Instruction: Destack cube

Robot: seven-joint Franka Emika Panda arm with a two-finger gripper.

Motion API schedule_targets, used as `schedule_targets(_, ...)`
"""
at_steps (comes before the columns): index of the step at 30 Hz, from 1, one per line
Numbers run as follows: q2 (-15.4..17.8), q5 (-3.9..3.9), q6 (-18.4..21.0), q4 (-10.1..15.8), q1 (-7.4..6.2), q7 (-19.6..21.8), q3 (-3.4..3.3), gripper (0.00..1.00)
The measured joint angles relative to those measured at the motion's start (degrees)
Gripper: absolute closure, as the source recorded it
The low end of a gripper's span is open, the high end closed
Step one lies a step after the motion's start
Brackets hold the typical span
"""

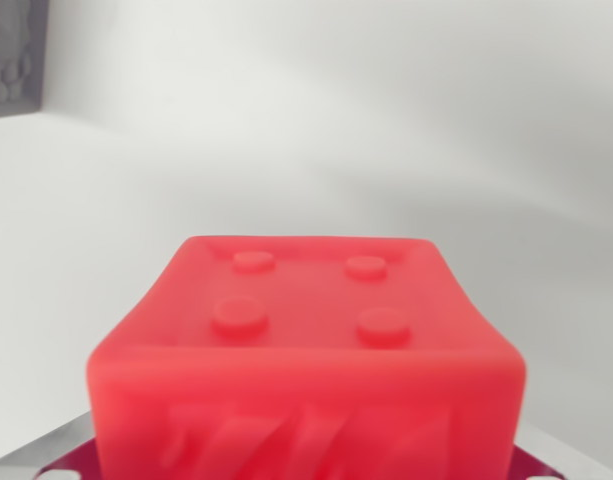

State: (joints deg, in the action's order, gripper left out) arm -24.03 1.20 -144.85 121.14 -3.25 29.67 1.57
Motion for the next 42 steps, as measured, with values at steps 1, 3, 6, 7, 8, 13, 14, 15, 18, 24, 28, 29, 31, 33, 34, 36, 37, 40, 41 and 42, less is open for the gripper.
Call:
schedule_targets(1, 0.0, 0.00, 0.0, 0.1, 0.11, -0.2, 0.00, 1.00)
schedule_targets(3, 0.1, 0.00, -0.2, 0.3, 0.55, -0.9, 0.00, 1.00)
schedule_targets(6, 0.2, 0.00, -0.4, 0.6, 1.15, -2.0, -0.01, 1.00)
schedule_targets(7, 0.2, 0.00, -0.4, 0.7, 1.35, -2.4, -0.01, 1.00)
schedule_targets(8, 0.2, 0.00, -0.5, 0.8, 1.54, -2.7, -0.01, 1.00)
schedule_targets(13, 0.4, 0.00, -0.9, 1.3, 2.48, -4.3, -0.02, 1.00)
schedule_targets(14, 0.4, 0.00, -0.9, 1.4, 2.69, -4.7, -0.02, 1.00)
schedule_targets(15, 0.4, 0.00, -1.0, 1.4, 2.81, -4.9, -0.02, 1.00)
schedule_targets(18, 0.5, 0.00, -1.2, 1.7, 3.45, -6.0, -0.03, 1.00)
schedule_targets(24, 0.6, 0.00, -1.5, 2.1, 4.55, -7.9, -0.04, 1.00)
schedule_targets(28, 0.6, 0.00, -1.8, 2.4, 5.42, -9.5, -0.04, 1.00)
schedule_targets(29, 0.6, 0.00, -1.8, 2.5, 5.53, -9.6, -0.05, 1.00)
schedule_targets(31, 0.7, 0.00, -2.0, 2.7, 5.95, -10.3, -0.05, 1.00)
schedule_targets(33, 0.7, 0.00, -2.1, 2.8, 6.30, -10.9, -0.05, 1.00)
schedule_targets(34, 0.7, 0.00, -2.1, 2.9, 6.52, -11.3, -0.05, 1.00)
schedule_targets(36, 0.7, 0.00, -2.2, 3.0, 6.93, -12.0, -0.05, 1.00)
schedule_targets(37, 0.7, 0.00, -2.3, 3.0, 7.14, -12.4, -0.06, 1.00)
schedule_targets(40, 0.8, 0.00, -2.4, 3.2, 7.64, -13.2, -0.06, 1.00)
schedule_targets(41, 0.8, 0.00, -2.4, 3.3, 7.85, -13.6, -0.06, 1.00)
schedule_targets(42, 0.8, 0.00, -2.5, 3.3, 8.06, -14.0, -0.06, 1.00)
